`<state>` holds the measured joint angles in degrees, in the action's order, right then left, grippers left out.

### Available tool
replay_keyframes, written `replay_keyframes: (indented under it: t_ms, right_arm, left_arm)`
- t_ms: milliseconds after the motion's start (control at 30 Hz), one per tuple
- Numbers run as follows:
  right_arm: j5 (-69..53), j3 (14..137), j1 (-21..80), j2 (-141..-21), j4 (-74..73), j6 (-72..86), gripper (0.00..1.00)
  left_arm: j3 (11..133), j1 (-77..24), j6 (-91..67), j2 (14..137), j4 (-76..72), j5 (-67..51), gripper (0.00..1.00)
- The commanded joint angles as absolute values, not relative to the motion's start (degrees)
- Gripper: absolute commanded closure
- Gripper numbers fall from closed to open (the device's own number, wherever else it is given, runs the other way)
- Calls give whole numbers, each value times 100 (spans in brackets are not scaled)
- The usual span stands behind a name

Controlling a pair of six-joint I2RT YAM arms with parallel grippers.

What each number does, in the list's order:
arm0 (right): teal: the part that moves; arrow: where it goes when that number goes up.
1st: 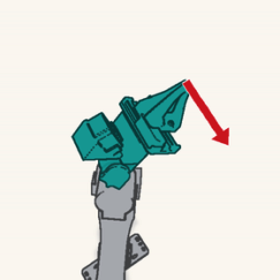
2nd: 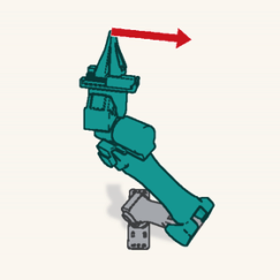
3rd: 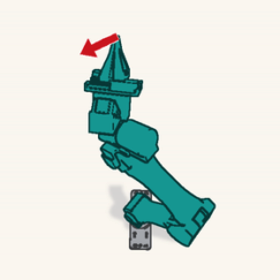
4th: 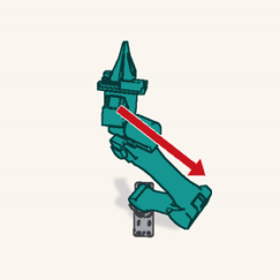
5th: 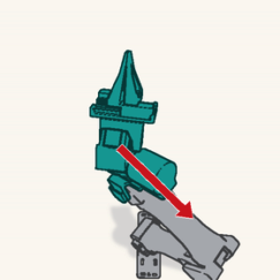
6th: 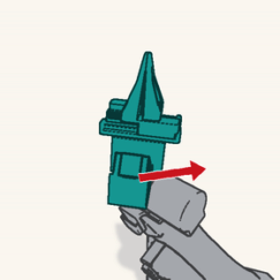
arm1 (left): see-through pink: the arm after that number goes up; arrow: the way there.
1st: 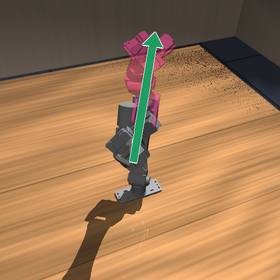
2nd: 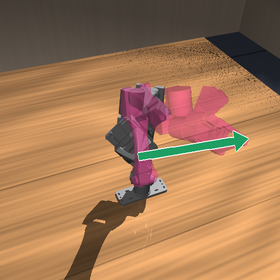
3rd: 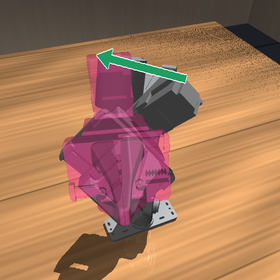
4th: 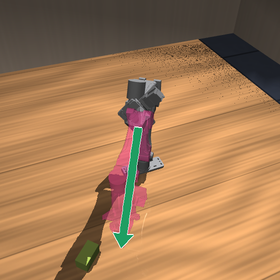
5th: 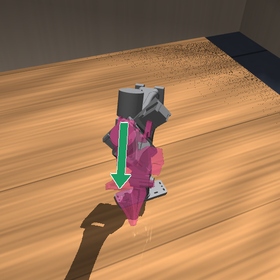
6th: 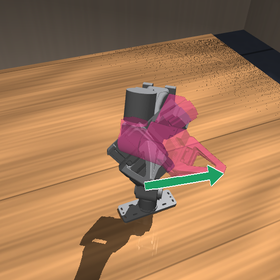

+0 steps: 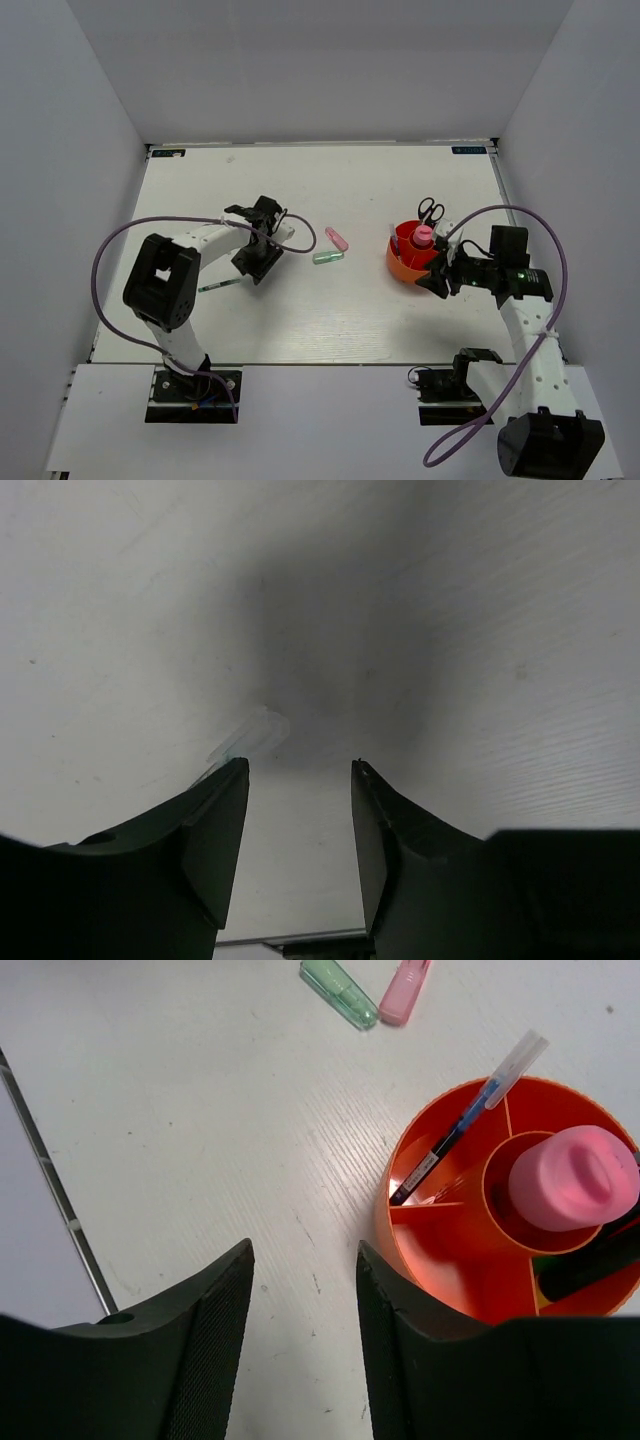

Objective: Sort the stationery into containers
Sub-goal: Pick up the pen from the center of the board.

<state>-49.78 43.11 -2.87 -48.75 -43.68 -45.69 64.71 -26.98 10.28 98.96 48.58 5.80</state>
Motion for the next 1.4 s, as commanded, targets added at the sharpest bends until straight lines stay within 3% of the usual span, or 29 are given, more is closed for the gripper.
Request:
replay_keyframes:
  t_ms: [0,767,1133,1367]
  right_arm:
    - [-5212,4219,-299,-4763,-4359,-4860,51]
    - [-5229,4272,-299,-4922,-4421,-4764,51]
    - [-5212,4289,-299,-4966,-4395,-4729,51]
    - [-5265,4316,-308,-4949,-4403,-4667,51]
  left_arm:
    - [6443,-2593,1415,9826,5080,580,43]
    - [6021,-2637,2136,9607,4571,1116,42]
    - [5766,-2725,2144,8974,4333,1053,48]
    - [5845,-2391,2206,9394,4298,993,47]
